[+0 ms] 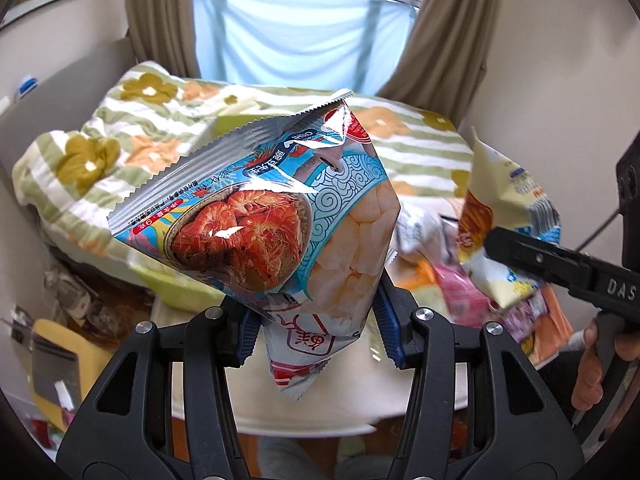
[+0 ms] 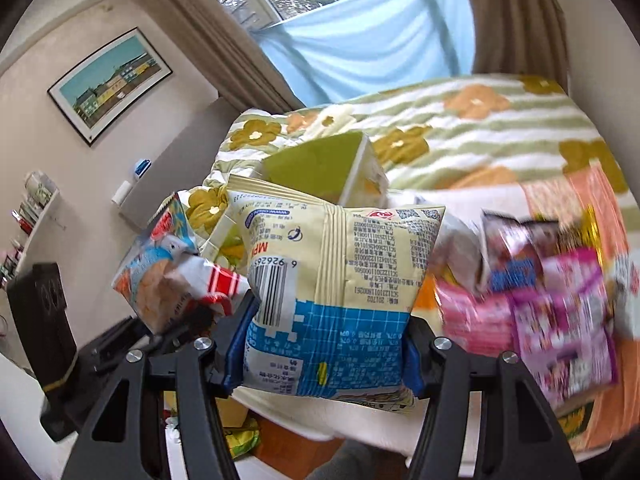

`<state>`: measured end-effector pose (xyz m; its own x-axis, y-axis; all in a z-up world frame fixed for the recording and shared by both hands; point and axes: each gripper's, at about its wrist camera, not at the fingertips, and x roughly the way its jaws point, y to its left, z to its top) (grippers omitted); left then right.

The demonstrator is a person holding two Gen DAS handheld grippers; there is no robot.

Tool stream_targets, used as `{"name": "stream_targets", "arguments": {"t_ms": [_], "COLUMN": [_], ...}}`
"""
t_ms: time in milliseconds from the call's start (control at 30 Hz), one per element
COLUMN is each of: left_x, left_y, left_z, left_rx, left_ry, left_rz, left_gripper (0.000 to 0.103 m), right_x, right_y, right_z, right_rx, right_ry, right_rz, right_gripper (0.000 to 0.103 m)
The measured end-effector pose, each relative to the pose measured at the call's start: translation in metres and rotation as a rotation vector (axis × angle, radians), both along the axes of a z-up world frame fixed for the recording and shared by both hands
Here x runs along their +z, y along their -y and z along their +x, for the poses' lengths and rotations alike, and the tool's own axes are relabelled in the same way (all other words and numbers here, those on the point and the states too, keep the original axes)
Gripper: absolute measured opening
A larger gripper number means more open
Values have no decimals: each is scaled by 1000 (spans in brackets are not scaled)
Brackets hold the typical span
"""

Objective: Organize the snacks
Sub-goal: 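Carry the shrimp-chip bag into the box and open the left tool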

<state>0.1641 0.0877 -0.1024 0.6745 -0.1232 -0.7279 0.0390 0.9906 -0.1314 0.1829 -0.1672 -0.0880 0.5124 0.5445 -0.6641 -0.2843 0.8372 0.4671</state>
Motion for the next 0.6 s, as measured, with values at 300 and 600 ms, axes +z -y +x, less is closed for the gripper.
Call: {"name": "stream_targets", "arguments": {"t_ms": [300, 600], "left_x": [-10, -55], "left_y": [-86, -100], "left_z": [83, 130], "left_rx": [-28, -144], "left_ry": [-99, -257], "left_rz": [-1, 32], "left_gripper": [46, 46], "right_x": [13, -7], "right_y": [-80, -137], "right_z": [54, 91], "right_rx": [-19, -65], "right_ry": [33, -7], "right_rz": [-59, -181], "right_gripper": [57, 57]}}
